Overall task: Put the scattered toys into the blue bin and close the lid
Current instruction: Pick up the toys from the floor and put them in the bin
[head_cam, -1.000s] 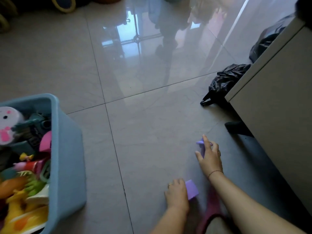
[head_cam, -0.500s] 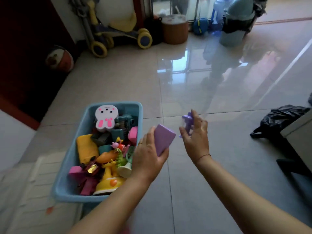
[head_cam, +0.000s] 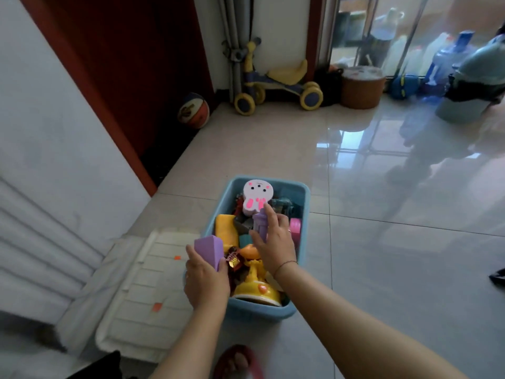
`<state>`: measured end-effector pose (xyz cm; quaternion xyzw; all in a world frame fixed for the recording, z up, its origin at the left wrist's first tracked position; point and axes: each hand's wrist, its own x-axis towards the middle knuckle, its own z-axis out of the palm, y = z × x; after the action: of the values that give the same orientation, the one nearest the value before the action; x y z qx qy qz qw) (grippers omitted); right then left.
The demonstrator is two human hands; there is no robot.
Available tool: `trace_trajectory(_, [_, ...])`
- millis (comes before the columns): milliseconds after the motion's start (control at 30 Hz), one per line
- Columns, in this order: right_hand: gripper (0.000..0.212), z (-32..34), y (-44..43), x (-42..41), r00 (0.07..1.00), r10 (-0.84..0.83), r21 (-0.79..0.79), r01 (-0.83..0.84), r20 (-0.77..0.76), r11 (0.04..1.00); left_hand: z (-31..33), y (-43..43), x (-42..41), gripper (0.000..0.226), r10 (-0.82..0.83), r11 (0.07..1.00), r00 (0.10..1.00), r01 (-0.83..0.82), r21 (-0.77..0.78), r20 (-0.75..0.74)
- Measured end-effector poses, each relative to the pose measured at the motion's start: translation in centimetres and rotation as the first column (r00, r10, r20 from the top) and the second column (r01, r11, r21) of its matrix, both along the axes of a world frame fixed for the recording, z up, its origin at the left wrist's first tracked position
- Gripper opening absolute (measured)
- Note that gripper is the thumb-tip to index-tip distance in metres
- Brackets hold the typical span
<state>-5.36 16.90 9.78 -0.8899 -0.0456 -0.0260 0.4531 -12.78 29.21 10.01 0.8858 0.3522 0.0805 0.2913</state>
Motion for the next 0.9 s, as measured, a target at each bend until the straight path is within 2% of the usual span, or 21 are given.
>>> trace_trajectory(67, [0.074, -0.1, 0.6, 0.8, 0.995, 0.074, -0.045, -0.077, -0.063, 0.996, -0.8, 0.0, 0.3, 0.089, -0.048, 0.999, 0.998, 0.048, -0.005, -0.051])
trace_trajectory(100, [0.074, -0.3, 0.7, 1.1, 0.989, 0.109, -0.117, -0.12, -0.097, 0.986, -1.2, -0.1, 0.3, 0.09, -0.068, 0.997, 0.993, 0.071, 0.029, -0.097])
trace_trajectory(200, [0.071, -1.1, 0.4, 1.3, 0.981, 0.141, -0.323, -0.179, -0.136, 0.929, -2.1, 0.2, -0.1, 0.077, -0.044, 0.991, 0.98, 0.067, 0.115, -0.194])
trace_trajectory(333, [0.071, -2.0, -0.6, 0.4, 0.977, 0.136, -0.387, -0.19, -0.164, 0.902, -3.6, 0.7, -1.3, 0.072, 0.015, 0.998, 0.965, 0.002, 0.066, -0.261])
trace_trajectory(400, [0.07, -2.4, -0.7, 0.2, 0.973, 0.139, -0.406, -0.203, -0.182, 0.891, -4.2, 0.7, -1.7, 0.071, -0.01, 0.995, 0.961, 0.038, 0.096, -0.275])
trace_trajectory(467, [0.069, -2.6, -0.6, 0.1, 0.97, 0.144, -0.41, -0.215, -0.198, 0.886, -4.7, 0.4, -1.8, 0.071, -0.071, 0.982, 0.969, 0.109, 0.153, -0.235])
trace_trajectory(600, [0.068, -3.1, -0.4, 0.1, 0.966, 0.159, -0.404, -0.232, -0.205, 0.885, -4.1, 1.1, 0.4, 0.063, -0.166, 0.968, 0.986, 0.166, 0.187, -0.019])
trace_trajectory(700, [0.067, -3.6, -0.6, 0.1, 0.966, 0.158, -0.391, -0.228, -0.204, 0.892, -3.8, 3.4, 2.3, 0.043, -0.246, 0.947, 0.968, 0.25, 0.201, -0.041])
trace_trajectory(833, [0.062, -4.5, -1.0, -0.3, 0.965, 0.157, -0.394, -0.23, -0.21, 0.89, -4.3, 4.4, 2.4, 0.038, -0.277, 0.937, 0.959, 0.282, 0.207, -0.053])
trace_trajectory(900, [0.059, -4.5, -0.8, -0.7, 0.975, 0.172, -0.41, -0.215, -0.139, 0.886, -4.7, 4.0, 2.3, 0.037, -0.297, 0.933, 0.954, 0.297, 0.204, -0.031])
